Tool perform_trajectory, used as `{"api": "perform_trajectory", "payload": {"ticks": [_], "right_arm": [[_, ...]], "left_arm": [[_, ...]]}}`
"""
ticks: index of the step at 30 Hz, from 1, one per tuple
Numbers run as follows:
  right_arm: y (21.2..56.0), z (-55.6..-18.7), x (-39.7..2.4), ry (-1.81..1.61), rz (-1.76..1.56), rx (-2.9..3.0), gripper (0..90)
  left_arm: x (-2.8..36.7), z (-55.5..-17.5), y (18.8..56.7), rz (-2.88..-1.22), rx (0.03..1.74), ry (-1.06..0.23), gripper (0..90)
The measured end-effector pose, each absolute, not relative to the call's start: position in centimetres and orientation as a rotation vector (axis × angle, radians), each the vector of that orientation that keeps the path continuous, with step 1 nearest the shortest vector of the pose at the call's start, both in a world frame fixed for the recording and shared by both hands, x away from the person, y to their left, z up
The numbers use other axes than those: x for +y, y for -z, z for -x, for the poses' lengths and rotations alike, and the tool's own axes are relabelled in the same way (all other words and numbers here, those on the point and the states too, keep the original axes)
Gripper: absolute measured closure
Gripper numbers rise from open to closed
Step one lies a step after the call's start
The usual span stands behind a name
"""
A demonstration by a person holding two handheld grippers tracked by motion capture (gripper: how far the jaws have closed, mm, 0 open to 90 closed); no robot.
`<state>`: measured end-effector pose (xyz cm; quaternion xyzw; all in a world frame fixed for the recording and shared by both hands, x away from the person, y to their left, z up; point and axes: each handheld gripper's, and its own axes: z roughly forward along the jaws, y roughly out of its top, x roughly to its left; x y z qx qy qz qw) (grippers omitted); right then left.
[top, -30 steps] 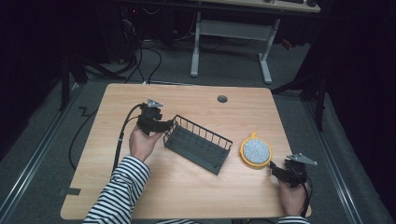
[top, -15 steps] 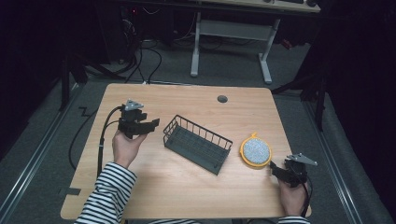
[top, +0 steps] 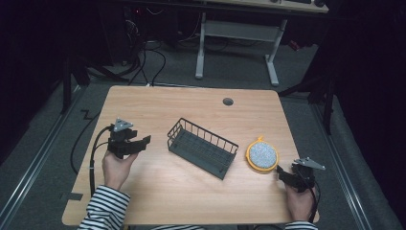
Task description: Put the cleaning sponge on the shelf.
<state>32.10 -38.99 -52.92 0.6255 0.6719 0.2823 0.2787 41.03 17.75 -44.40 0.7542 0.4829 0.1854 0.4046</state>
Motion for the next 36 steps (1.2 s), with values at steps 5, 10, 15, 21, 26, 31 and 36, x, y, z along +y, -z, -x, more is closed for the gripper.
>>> {"api": "perform_trajectory", "payload": {"ticks": [5,10,15,21,26,31,36], "right_arm": [[52.9,-32.1,-39.0,-0.757,-1.678,1.802,36.2],[52.9,-32.1,-38.9,-0.756,-1.681,1.800,36.2],[52.9,-32.1,-38.9,-0.755,-1.681,1.798,36.2],[52.9,-32.1,-38.9,-0.756,-1.681,1.798,36.2],[52.9,-32.1,-38.9,-0.756,-1.679,1.802,35.6],[52.9,-32.1,-38.9,-0.759,-1.677,1.807,34.6],[52.9,-32.1,-38.9,-0.763,-1.668,1.818,34.2]], "left_arm": [[18.9,-40.0,45.4,-1.882,1.238,-0.453,40.3],[19.6,-38.7,46.6,-1.823,1.244,-0.503,42.0],[19.7,-38.0,48.1,-1.842,1.248,-0.510,42.0],[19.8,-37.7,49.9,-1.856,1.281,-0.487,42.0],[19.9,-37.8,51.1,-1.841,1.319,-0.433,41.3],[19.9,-37.9,52.0,-1.850,1.339,-0.446,41.3],[19.7,-37.9,52.5,-1.866,1.353,-0.492,41.1]]}}
